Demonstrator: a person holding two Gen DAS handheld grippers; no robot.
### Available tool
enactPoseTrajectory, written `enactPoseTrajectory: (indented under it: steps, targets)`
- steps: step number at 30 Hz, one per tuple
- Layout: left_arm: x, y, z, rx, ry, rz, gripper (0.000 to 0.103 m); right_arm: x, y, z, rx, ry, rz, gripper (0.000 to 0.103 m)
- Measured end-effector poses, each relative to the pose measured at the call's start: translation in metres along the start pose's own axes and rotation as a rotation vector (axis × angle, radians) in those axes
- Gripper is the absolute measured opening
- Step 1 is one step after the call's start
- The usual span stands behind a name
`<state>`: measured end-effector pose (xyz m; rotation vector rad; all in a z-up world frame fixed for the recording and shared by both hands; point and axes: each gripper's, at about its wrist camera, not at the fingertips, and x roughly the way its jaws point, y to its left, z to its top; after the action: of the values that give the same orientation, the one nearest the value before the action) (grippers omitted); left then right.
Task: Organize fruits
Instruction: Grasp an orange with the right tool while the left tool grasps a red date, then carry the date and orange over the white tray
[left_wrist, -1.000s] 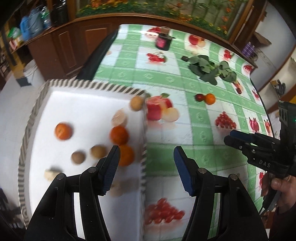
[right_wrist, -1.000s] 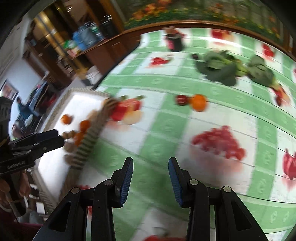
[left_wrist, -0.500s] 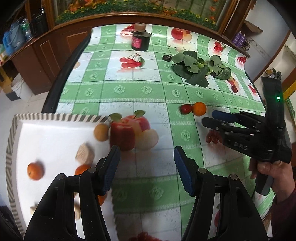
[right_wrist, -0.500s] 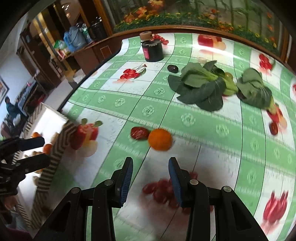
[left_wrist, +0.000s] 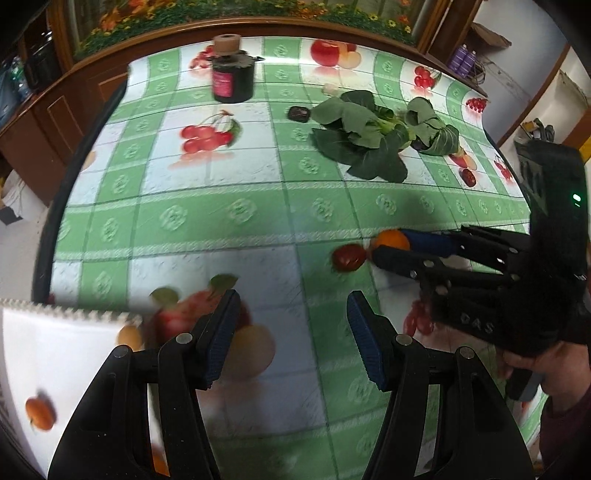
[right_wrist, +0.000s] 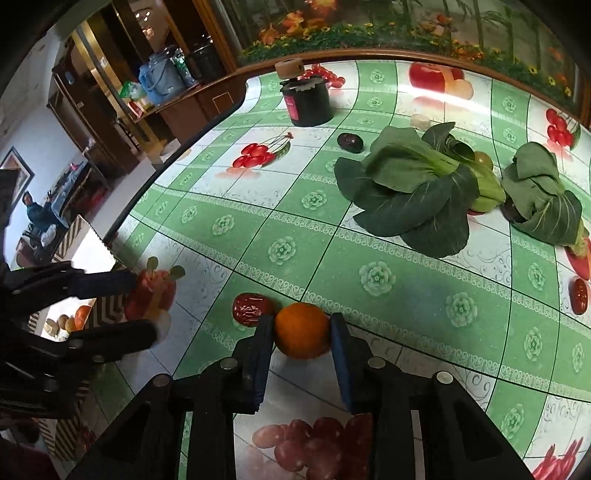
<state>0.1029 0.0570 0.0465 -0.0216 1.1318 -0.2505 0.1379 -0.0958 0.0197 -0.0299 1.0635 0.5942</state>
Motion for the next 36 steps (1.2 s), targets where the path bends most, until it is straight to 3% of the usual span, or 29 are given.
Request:
enactPoseTrajectory:
  steps: [13, 14, 16, 17, 26, 36]
  targets:
    - [0.044, -0.025, 0.025, 0.002, 0.000, -0.028, 0.059, -0.033, -0.045, -0.027, 0.150, -0.033, -0.001, 0.029]
    - [0.045, -0.026, 0.025, 0.006, -0.005, -0.023, 0.056, -0.033, -0.046, -0.027, 0.152, -0.033, 0.002, 0.029]
    - [0.045, -0.027, 0.024, 0.025, -0.017, -0.007, 0.032, -0.033, -0.046, -0.028, 0.150, -0.035, 0.005, 0.029]
    - [0.046, -0.028, 0.024, 0.035, -0.018, 0.000, 0.026, -0.033, -0.046, -0.028, 0.151, -0.036, 0.008, 0.029]
    - [0.030, -0.017, 0.008, 0.026, 0.001, -0.012, 0.025, -0.038, -0.032, -0.031, 0.155, -0.037, 0.032, 0.029]
    - [-0.025, 0.006, -0.036, -0.008, -0.006, 0.074, 0.026, -0.044, 0.022, -0.049, 0.116, 0.003, 0.089, 0.029]
